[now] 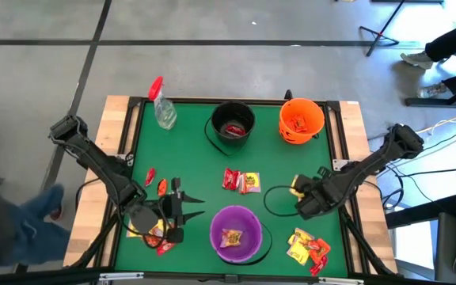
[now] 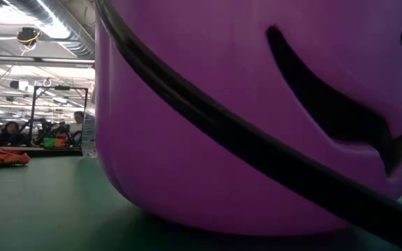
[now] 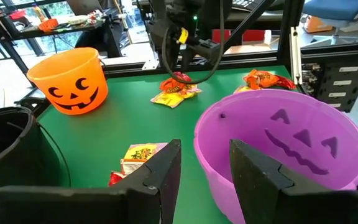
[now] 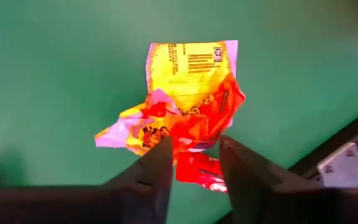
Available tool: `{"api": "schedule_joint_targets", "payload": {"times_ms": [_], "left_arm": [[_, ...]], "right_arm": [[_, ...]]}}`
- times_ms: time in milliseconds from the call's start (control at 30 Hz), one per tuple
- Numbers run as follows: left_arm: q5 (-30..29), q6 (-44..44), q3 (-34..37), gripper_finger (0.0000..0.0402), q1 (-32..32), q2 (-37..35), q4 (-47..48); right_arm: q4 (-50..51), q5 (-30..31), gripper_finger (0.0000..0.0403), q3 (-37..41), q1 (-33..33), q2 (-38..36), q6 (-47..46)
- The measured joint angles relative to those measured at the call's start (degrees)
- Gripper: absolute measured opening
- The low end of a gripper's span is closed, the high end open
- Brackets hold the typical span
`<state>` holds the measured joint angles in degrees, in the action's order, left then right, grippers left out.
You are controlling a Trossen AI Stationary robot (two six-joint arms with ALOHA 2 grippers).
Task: Organize candy in baskets
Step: Put the orange candy pack into the orange bucket
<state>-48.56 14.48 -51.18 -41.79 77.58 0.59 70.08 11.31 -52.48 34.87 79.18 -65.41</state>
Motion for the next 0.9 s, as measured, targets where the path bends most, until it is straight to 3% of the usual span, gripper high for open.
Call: {"api": "schedule_joint_targets", "payload": {"times_ms": [233, 433, 567, 800, 900], "left_arm": [[0.0, 0.0, 0.0, 0.0126, 0.1, 0.0, 0.0], [0.0, 0.1, 0.0, 0.0126, 0.1, 0.0, 0.0], [0.0, 0.1, 0.0, 0.0126, 0.1, 0.0, 0.0], [0.0, 0.2, 0.0, 0.0126, 0.2, 0.0, 0.0], [0.0, 0.2, 0.0, 0.0126, 0.5, 0.0, 0.0]], "right_arm": [[-8.8, -1.8, 0.0209, 6.1, 0.0, 0.0, -0.4], [-10.3, -2.4, 0.0209, 9.9, 0.0, 0.0, -3.3], [-10.0, -2.4, 0.0163, 10.0, 0.0, 0.0, -3.3], [-9.9, -1.9, 0.0026, 10.0, 0.0, 0.0, -3.3], [-9.7, -1.8, 0.0010, 10.0, 0.0, 0.0, -3.3]]}}
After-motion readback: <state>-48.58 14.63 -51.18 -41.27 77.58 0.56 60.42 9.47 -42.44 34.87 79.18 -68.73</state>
